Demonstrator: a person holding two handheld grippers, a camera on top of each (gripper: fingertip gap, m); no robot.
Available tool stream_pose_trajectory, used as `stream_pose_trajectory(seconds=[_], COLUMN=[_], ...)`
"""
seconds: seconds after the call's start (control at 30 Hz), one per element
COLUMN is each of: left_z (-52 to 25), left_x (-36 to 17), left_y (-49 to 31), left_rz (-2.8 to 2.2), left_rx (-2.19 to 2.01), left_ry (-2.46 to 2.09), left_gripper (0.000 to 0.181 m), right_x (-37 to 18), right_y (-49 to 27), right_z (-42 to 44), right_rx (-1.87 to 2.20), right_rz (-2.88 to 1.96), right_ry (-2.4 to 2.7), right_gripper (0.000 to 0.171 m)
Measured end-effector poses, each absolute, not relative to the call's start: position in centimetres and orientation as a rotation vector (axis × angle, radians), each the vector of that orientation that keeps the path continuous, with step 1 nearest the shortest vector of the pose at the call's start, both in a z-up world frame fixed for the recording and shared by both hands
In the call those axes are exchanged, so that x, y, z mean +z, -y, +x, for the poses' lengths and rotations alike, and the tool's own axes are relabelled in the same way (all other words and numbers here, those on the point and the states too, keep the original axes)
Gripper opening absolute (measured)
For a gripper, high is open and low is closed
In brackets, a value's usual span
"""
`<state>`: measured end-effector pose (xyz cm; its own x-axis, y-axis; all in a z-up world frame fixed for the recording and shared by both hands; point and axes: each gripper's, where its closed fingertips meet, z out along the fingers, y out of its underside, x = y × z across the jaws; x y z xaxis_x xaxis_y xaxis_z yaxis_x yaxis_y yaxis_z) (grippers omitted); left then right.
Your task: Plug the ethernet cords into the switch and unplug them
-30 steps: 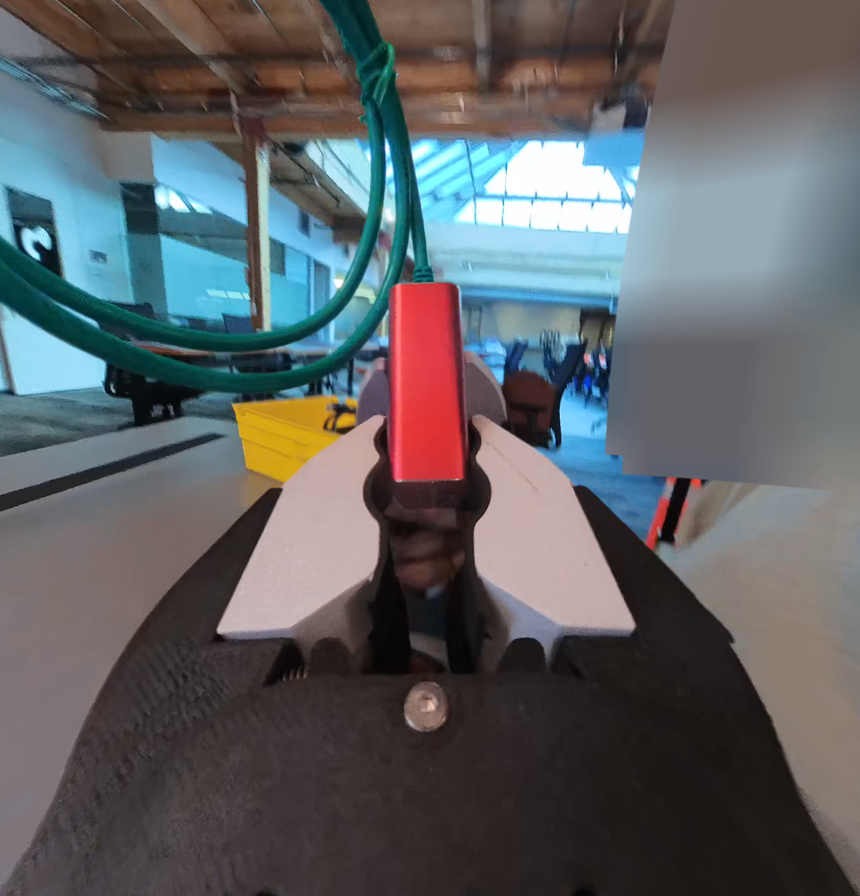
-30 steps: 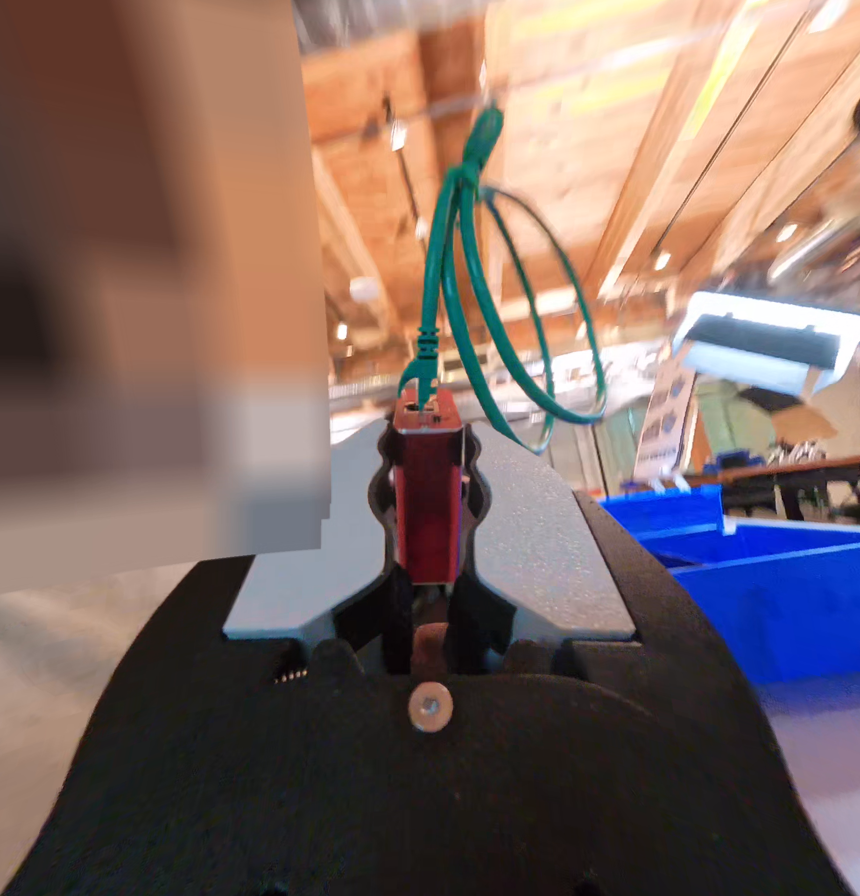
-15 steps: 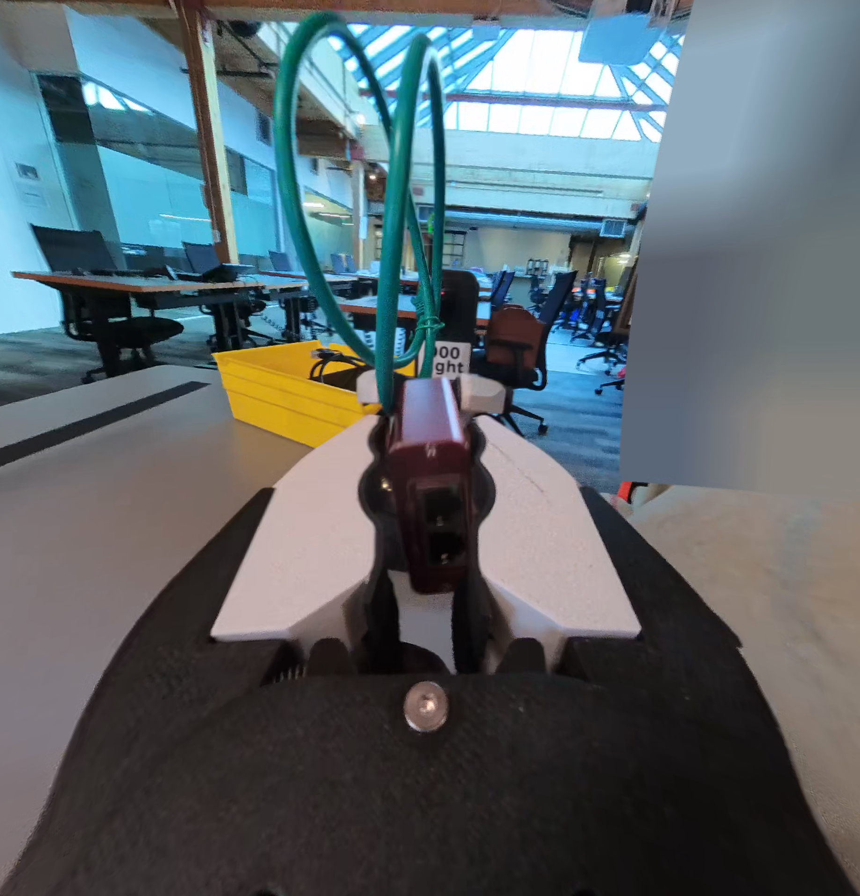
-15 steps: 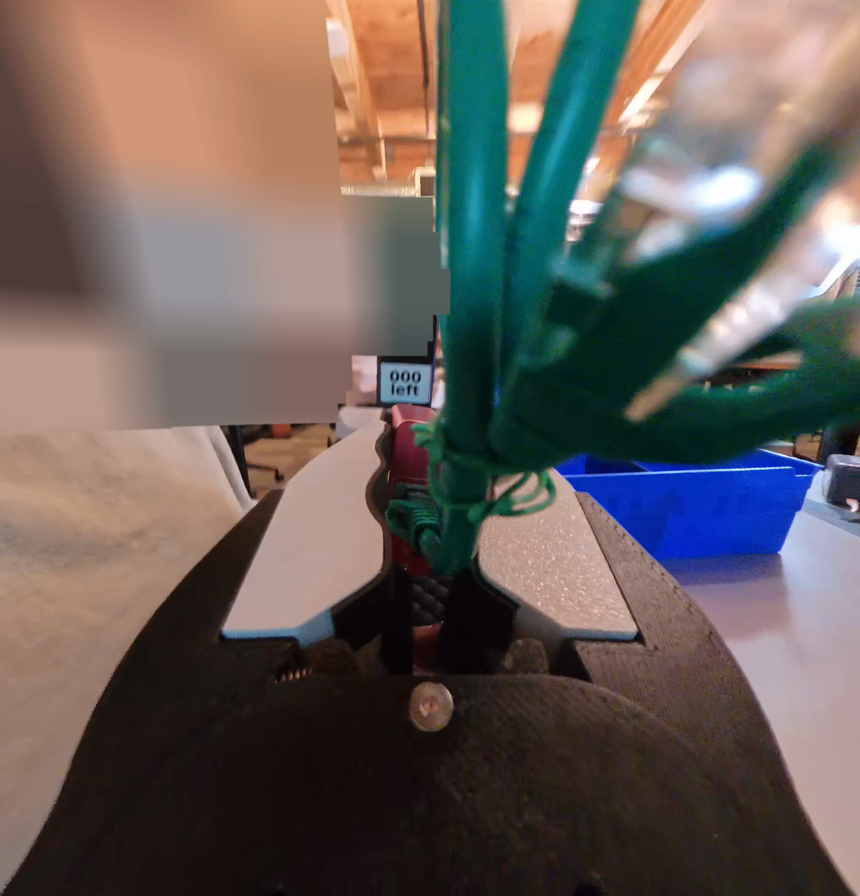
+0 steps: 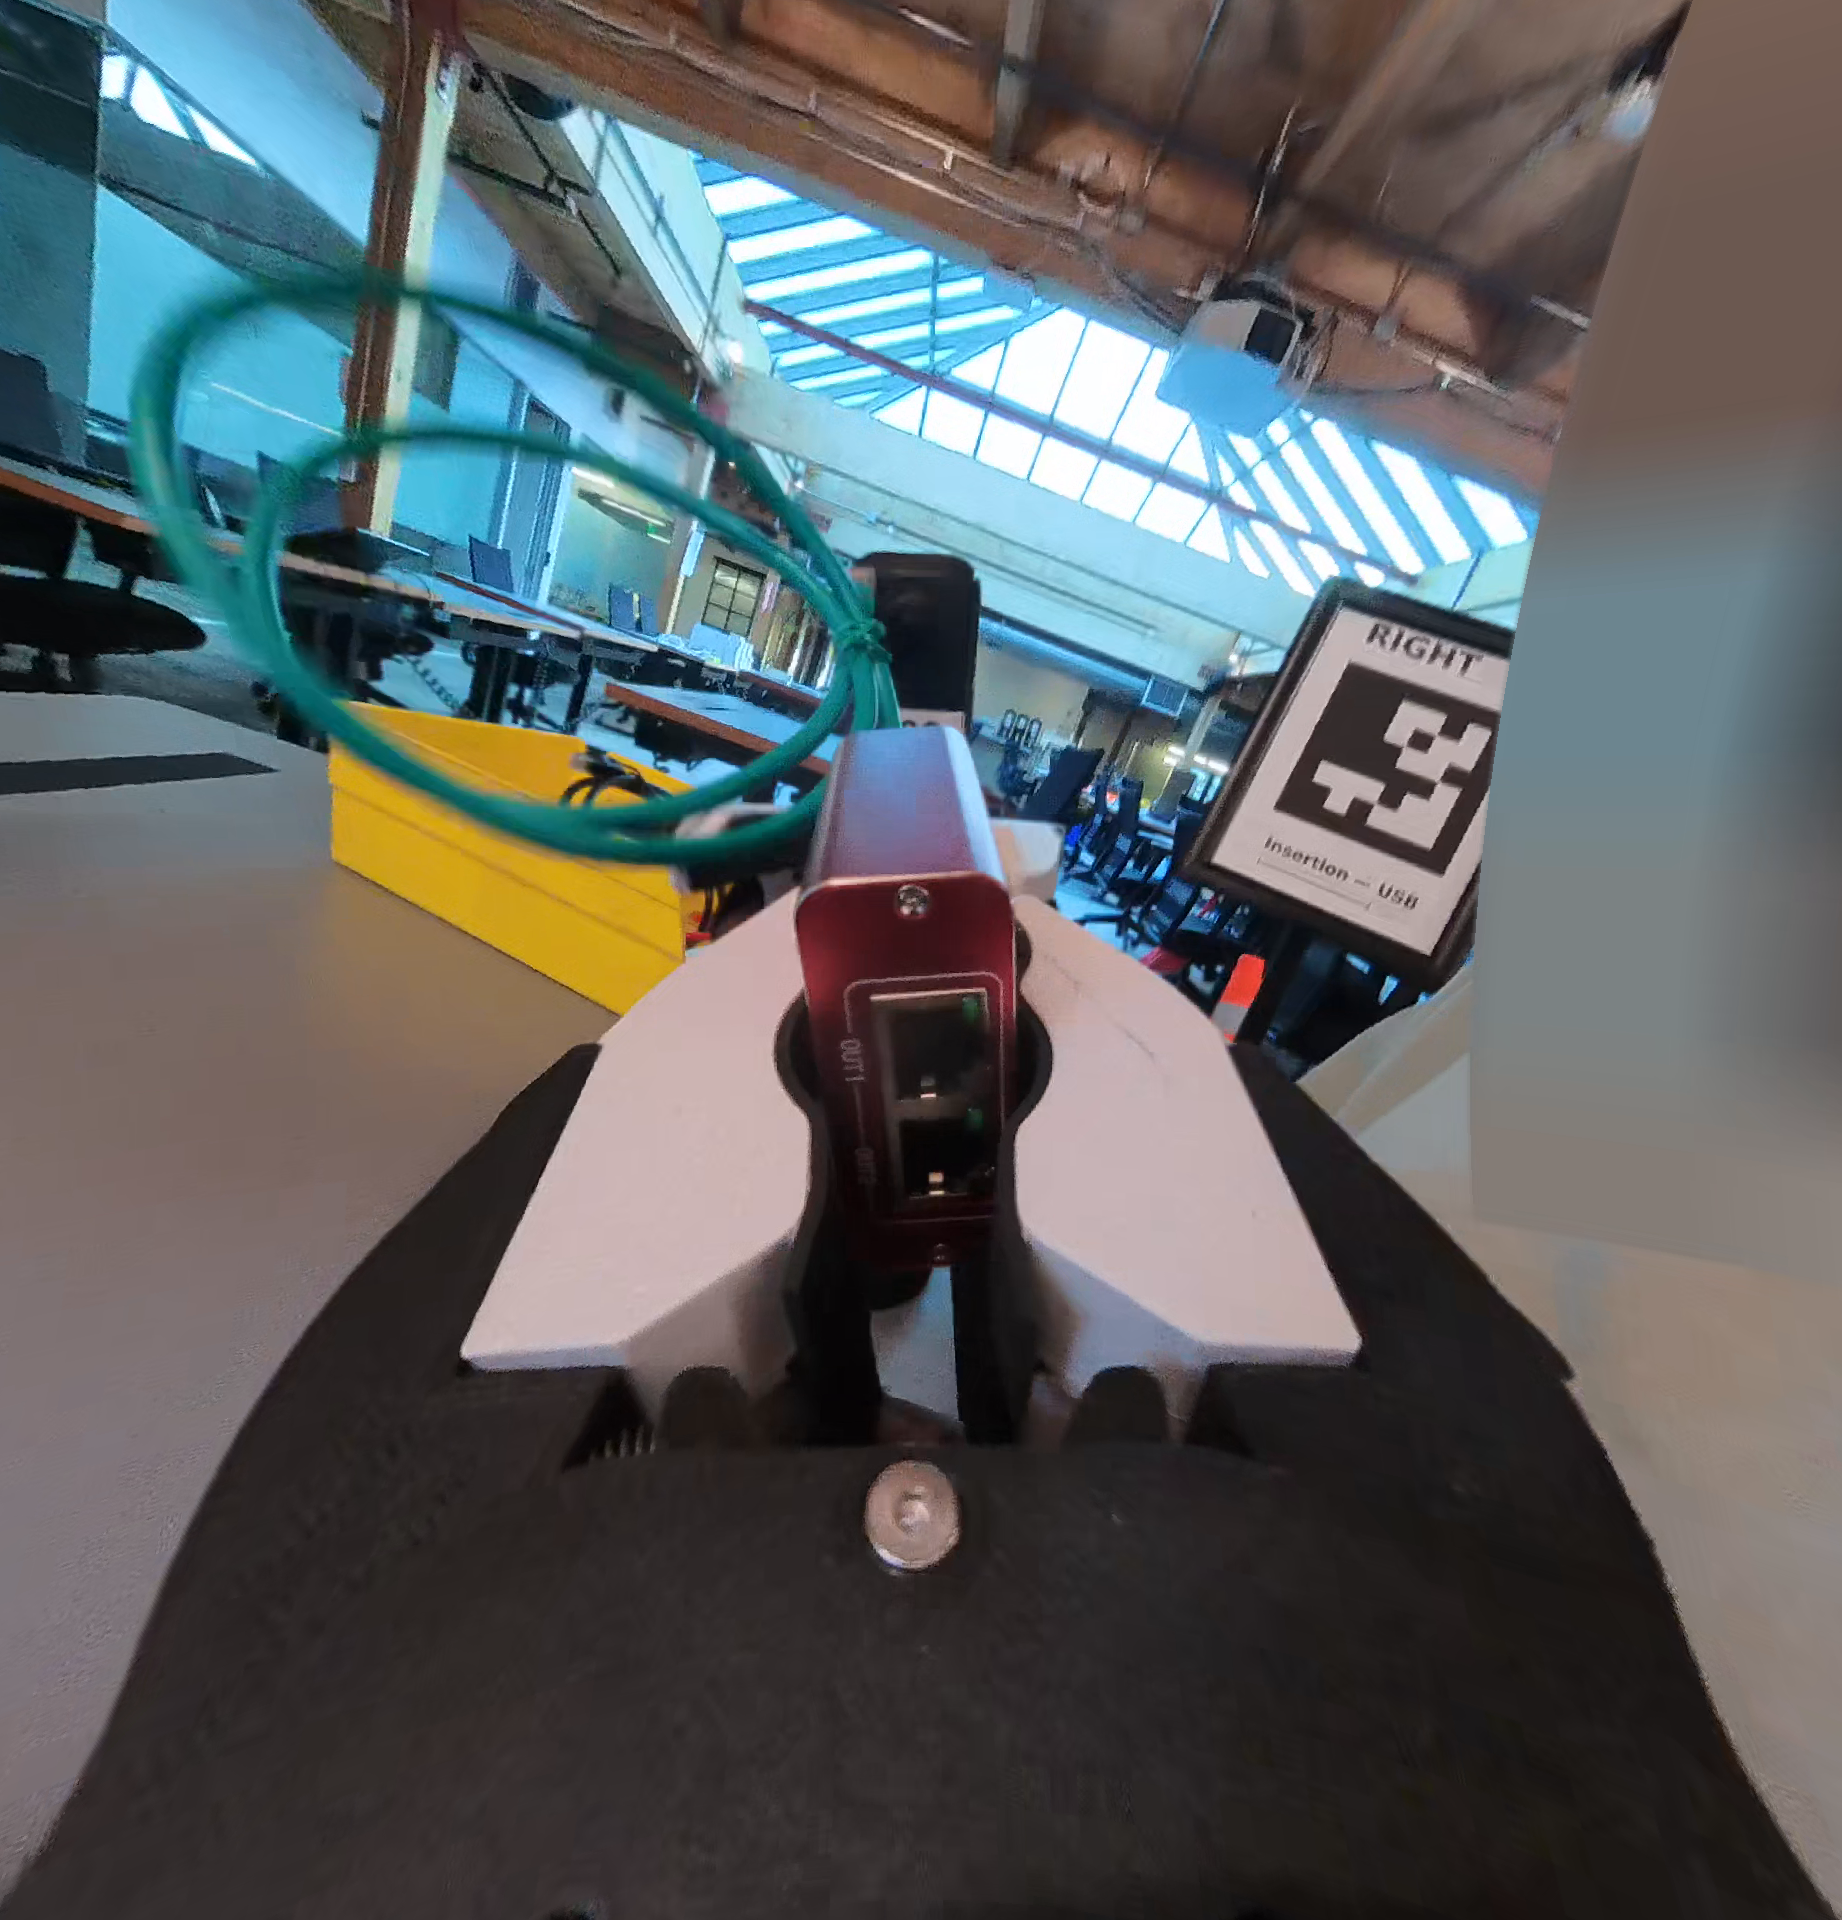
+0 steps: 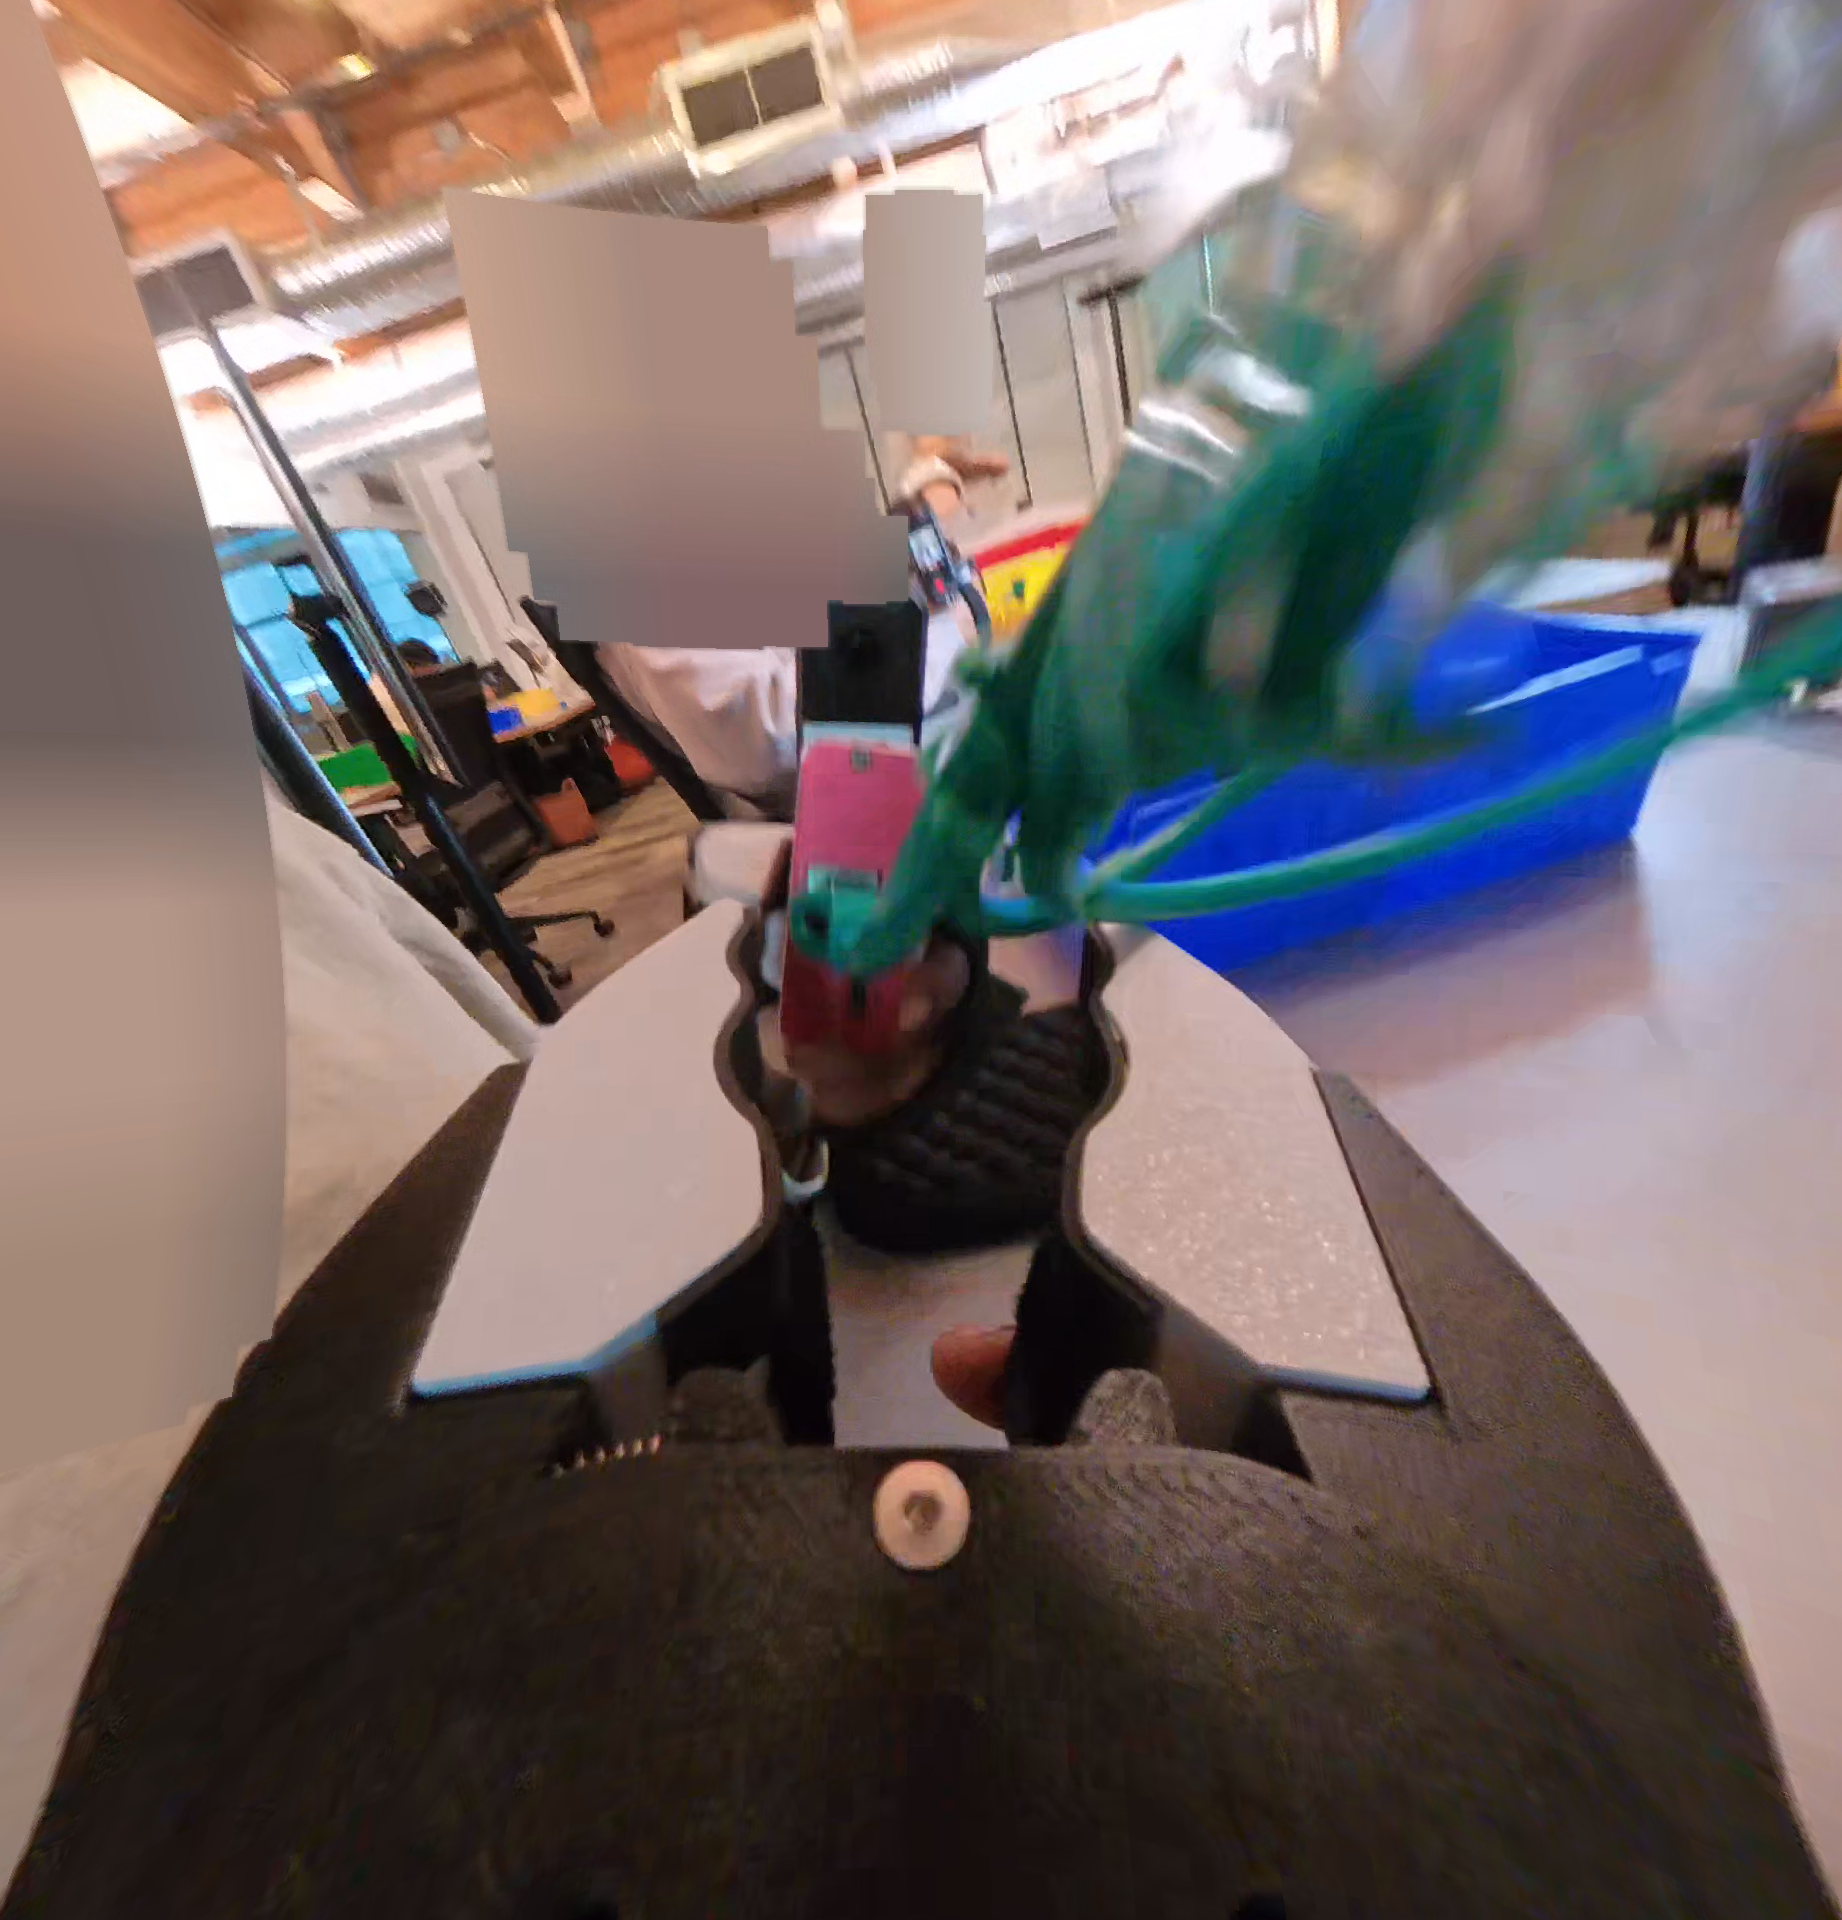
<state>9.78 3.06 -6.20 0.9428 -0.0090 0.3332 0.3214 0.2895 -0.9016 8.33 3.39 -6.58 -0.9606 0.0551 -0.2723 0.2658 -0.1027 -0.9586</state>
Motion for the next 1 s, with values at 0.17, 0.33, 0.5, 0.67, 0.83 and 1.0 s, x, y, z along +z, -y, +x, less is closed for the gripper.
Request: stream_pose_trajectory(seconds=[0.17, 0.33, 0.5, 0.67, 0.83, 1.0], left_z=[9.1, 9.8, 10.2, 10.3, 9.6, 10.0], left_x=[-6.9, -7.0, -7.1, -7.1, -7.2, -6.0], left_y=[-2.9, -3.4, -3.6, -3.7, -3.6, -3.5], left_rz=[-1.296, -1.325, -1.337, -1.348, -1.392, -1.351], left_rx=[-0.174, -0.188, -0.198, -0.192, 0.017, 0.147], left_ry=[0.313, 0.279, 0.263, 0.259, 0.249, 0.200], left_gripper=[0.028, 0.028, 0.029, 0.029, 0.028, 0.029], right_x=[-7.3, -6.6, -6.5, -6.8, -6.6, -5.5], right_y=[-3.7, -3.4, -3.7, -3.9, -3.8, -3.7], right_z=[9.9, 9.6, 10.2, 10.3, 9.4, 9.9], right_rx=[-2.122, -2.203, -2.220, -2.255, -2.408, -2.551], right_rz=[0.289, 0.253, 0.165, 0.087, 0.040, -0.038], right_ry=[-1.993, -1.912, -1.933, -2.053, -2.240, -2.250], right_gripper=[0.030, 0.028, 0.018, 0.018, 0.017, 0.016])
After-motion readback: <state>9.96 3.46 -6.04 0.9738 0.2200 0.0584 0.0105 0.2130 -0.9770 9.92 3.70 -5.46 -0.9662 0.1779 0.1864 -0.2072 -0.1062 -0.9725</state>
